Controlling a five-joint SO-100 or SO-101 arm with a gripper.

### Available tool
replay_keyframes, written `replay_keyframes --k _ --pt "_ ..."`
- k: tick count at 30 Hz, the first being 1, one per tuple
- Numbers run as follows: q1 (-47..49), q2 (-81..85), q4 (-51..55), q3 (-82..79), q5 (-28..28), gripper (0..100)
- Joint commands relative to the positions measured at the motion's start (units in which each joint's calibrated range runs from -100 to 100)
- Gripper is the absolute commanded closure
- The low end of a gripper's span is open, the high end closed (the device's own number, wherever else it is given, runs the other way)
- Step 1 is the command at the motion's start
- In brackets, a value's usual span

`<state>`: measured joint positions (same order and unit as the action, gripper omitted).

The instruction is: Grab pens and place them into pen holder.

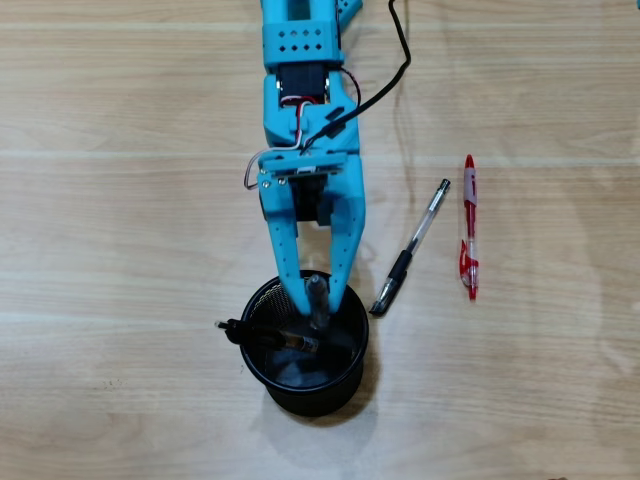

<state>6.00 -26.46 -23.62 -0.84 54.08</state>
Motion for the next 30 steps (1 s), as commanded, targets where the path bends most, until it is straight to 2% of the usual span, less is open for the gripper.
replay_keyframes --k 1,7,15,22,24,26,30 --pt "-1.1 -0.7 -1.2 5.0 0.3 98" --pt "-1.1 -2.1 -1.2 5.9 0.4 97" --pt "-0.7 -1.6 -1.2 5.9 0.4 89" --pt "-0.3 1.1 -1.3 5.8 0.3 90" --pt "0.0 4.3 -0.5 4.5 -0.2 94" --pt "0.9 7.7 -0.5 1.4 -0.2 99" --pt "2.4 15.9 -0.5 -6.9 -0.2 98"
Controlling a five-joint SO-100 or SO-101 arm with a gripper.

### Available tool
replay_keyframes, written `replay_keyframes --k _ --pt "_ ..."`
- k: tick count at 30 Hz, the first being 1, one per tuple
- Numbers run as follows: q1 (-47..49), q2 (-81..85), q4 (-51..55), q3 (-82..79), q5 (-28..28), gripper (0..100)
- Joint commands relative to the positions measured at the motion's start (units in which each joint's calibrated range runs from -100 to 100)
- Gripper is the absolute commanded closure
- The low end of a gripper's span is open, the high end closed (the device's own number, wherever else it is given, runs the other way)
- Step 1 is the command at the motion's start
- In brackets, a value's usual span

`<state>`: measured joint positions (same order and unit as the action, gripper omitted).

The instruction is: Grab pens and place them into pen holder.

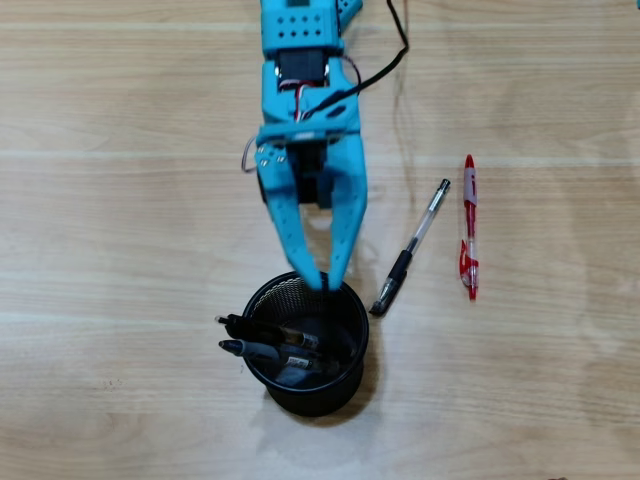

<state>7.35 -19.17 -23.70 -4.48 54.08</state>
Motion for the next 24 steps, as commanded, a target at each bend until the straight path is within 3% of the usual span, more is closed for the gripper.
replay_keyframes --k 1,16,20,24 --pt "1.3 10.8 -0.4 -5.8 -0.2 98" --pt "8.0 43.1 1.4 -47.4 -4.5 98" --pt "9.9 48.4 11.4 -50.7 -6.7 98" --pt "11.4 51.8 29.1 -47.7 -7.1 98"
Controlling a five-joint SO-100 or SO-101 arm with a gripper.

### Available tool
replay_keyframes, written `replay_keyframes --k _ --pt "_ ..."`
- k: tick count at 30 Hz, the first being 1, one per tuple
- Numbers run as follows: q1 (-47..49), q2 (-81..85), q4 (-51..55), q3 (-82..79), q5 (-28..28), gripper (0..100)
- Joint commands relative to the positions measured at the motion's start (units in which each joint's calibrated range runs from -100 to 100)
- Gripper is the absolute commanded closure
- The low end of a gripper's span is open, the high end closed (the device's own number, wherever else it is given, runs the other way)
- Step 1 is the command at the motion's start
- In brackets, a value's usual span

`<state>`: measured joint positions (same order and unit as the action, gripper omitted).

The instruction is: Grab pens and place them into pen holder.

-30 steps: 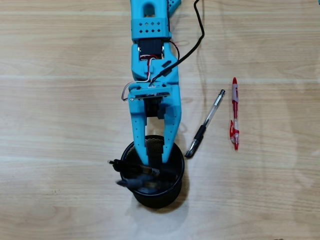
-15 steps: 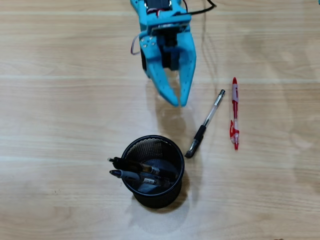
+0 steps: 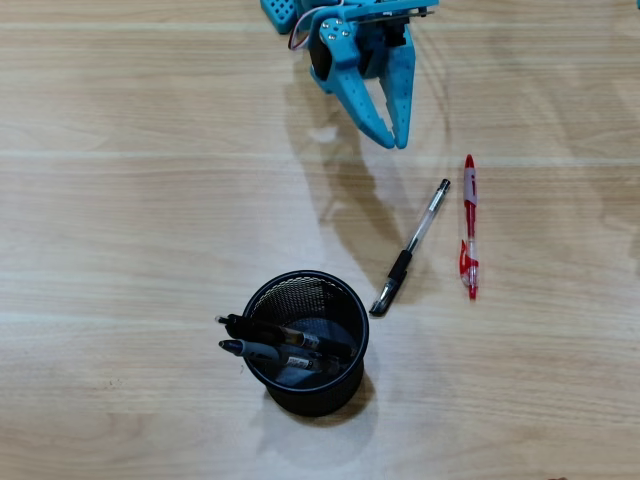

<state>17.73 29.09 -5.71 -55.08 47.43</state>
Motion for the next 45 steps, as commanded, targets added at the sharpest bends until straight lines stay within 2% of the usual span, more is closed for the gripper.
replay_keyframes --k 1,5,7,9,14,20,27,30,43,45 --pt "1.1 3.9 15.7 4.6 -0.3 98" --pt "2.6 2.4 31.6 12.9 -0.1 98" --pt "3.5 0.3 35.7 16.8 0.0 98" --pt "3.8 -1.9 37.1 20.2 0.8 98" --pt "7.6 -7.7 37.2 23.2 7.2 98" --pt "8.8 -17.0 39.1 30.2 9.5 98" --pt "9.5 -26.3 62.8 51.5 9.7 98" --pt "8.7 -31.2 68.7 59.2 9.7 98" --pt "8.2 -48.5 69.5 74.2 12.4 98" --pt "8.1 -49.6 69.5 75.0 14.4 98"
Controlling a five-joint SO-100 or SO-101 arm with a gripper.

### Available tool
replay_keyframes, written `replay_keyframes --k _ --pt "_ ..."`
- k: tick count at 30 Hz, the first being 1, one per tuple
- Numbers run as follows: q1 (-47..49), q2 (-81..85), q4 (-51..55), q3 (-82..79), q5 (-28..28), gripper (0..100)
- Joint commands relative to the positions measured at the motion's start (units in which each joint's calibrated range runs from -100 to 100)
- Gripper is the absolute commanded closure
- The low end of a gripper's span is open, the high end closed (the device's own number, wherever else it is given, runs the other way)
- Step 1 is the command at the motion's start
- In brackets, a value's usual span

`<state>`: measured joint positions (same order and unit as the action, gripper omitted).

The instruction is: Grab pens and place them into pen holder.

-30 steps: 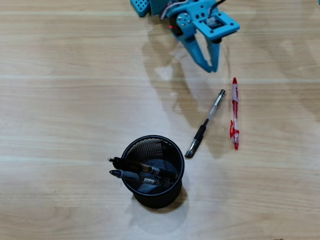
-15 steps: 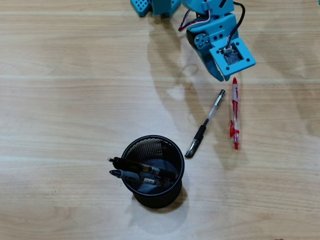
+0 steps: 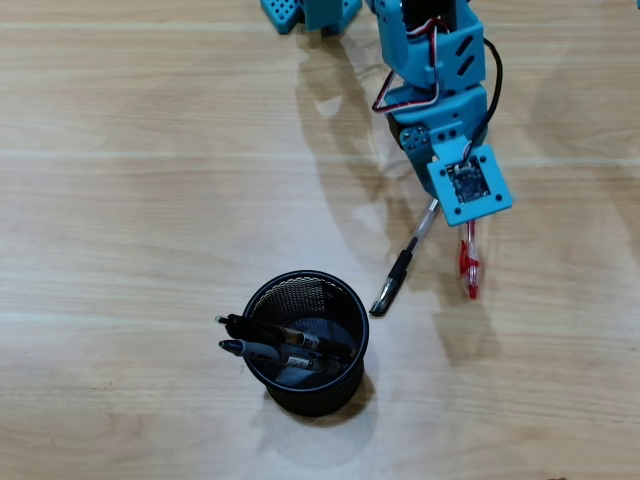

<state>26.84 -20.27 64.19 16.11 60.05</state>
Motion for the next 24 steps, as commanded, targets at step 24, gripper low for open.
replay_keyframes --k 24 --pt "-2.7 -6.5 -0.3 3.8 8.9 88"
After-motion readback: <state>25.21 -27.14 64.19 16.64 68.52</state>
